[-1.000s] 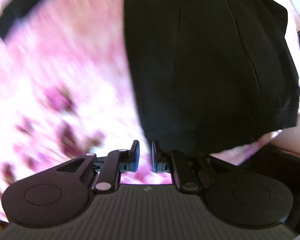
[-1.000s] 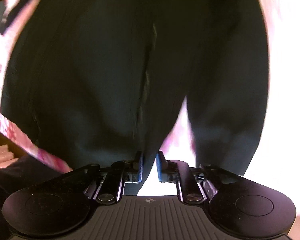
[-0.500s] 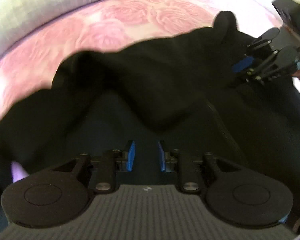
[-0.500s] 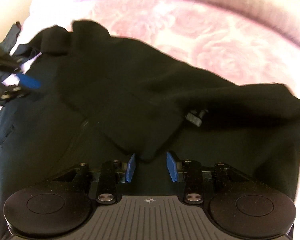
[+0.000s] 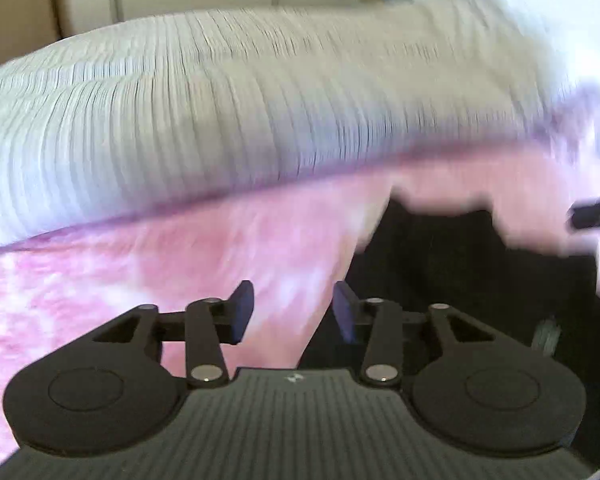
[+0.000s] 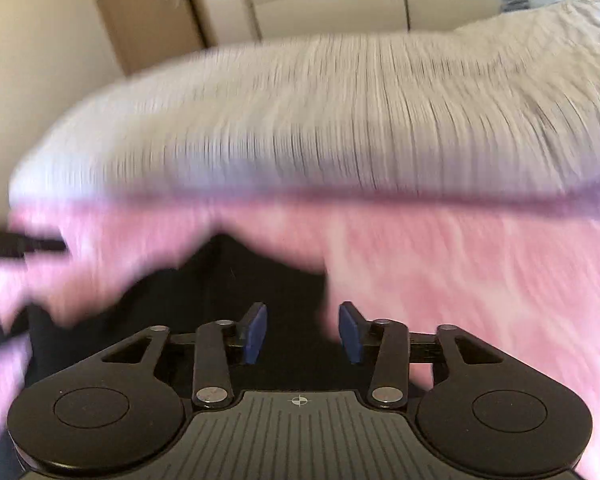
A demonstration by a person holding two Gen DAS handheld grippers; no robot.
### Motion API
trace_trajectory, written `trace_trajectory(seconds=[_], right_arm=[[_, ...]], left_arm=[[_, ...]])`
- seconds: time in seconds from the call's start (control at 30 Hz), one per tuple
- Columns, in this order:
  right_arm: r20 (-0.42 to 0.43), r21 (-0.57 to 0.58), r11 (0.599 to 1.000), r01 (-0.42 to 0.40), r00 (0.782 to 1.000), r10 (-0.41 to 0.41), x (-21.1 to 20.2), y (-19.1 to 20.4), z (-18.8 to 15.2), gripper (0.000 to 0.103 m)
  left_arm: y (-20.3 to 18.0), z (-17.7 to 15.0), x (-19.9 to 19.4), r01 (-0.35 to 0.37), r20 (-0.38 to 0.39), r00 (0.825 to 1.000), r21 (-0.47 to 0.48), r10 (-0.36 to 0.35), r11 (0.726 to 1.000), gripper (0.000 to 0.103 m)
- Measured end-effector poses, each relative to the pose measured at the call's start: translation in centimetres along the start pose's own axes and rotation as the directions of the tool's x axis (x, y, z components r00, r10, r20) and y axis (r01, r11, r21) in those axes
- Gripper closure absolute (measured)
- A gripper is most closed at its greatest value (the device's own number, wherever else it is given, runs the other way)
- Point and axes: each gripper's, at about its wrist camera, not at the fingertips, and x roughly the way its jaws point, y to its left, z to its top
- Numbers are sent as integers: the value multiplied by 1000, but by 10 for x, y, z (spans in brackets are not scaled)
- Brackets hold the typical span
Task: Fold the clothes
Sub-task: 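Lower the sweatshirt onto the bed and open both grippers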
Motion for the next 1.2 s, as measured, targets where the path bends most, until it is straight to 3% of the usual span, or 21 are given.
trace_trajectory(seconds=[0.2, 0.37, 0.43, 0.5, 0.57, 0.63, 0.77, 0.83, 0.9, 1.0, 1.1, 1.13, 1.2], right_arm=[[-160, 33, 998, 47, 986, -41, -28, 1, -92, 49], [-208, 32, 997, 76, 976, -68, -46, 32, -116, 48], [-216, 23, 996, 82, 973, -75, -48, 47, -120, 48], [-215, 8, 997, 73, 974, -70, -48, 73, -117, 47], [-206, 4, 999, 33, 978, -31, -34, 102, -110, 47], [-200, -16, 1000, -20, 980, 16, -15, 139, -99, 46], [-202, -66, 992, -108, 975, 93, 41, 213, -70, 46], [-180, -111, 987, -113, 979, 92, 75, 243, -52, 46], [-158, -155, 981, -118, 983, 93, 108, 274, -34, 46], [-138, -154, 983, -101, 987, 80, 157, 310, -11, 46], [-183, -147, 984, -105, 980, 77, 201, 340, 0, 44], [-170, -165, 981, -100, 983, 72, 210, 348, 3, 37], [-146, -197, 976, -95, 987, 66, 228, 364, 9, 34]], left_arm=[[57, -58, 4, -40, -200, 978, 105, 60, 994, 59], [88, -87, 5, -50, -220, 969, 253, 108, 966, 44], [108, -88, 12, -9, -228, 972, 232, 64, 973, 40], [124, -89, 28, 63, -272, 962, 186, -11, 981, 41], [132, -90, 37, 136, -329, 941, 158, -77, 978, 81], [136, -91, 36, 156, -352, 931, 144, -97, 977, 92], [178, -83, -8, 135, -216, 968, 13, -130, 991, 95], [213, -84, -21, 130, -179, 973, -94, -145, 987, 94], [235, -92, -24, 139, -176, 970, -154, -165, 978, 94], [241, -107, -17, 148, -196, 965, -151, -176, 977, 94], [244, -120, -18, 157, -182, 965, -166, -187, 973, 94], [248, -123, -20, 154, -175, 967, -179, -185, 972, 94], [258, -130, -18, 148, -173, 967, -225, -189, 963, 94]])
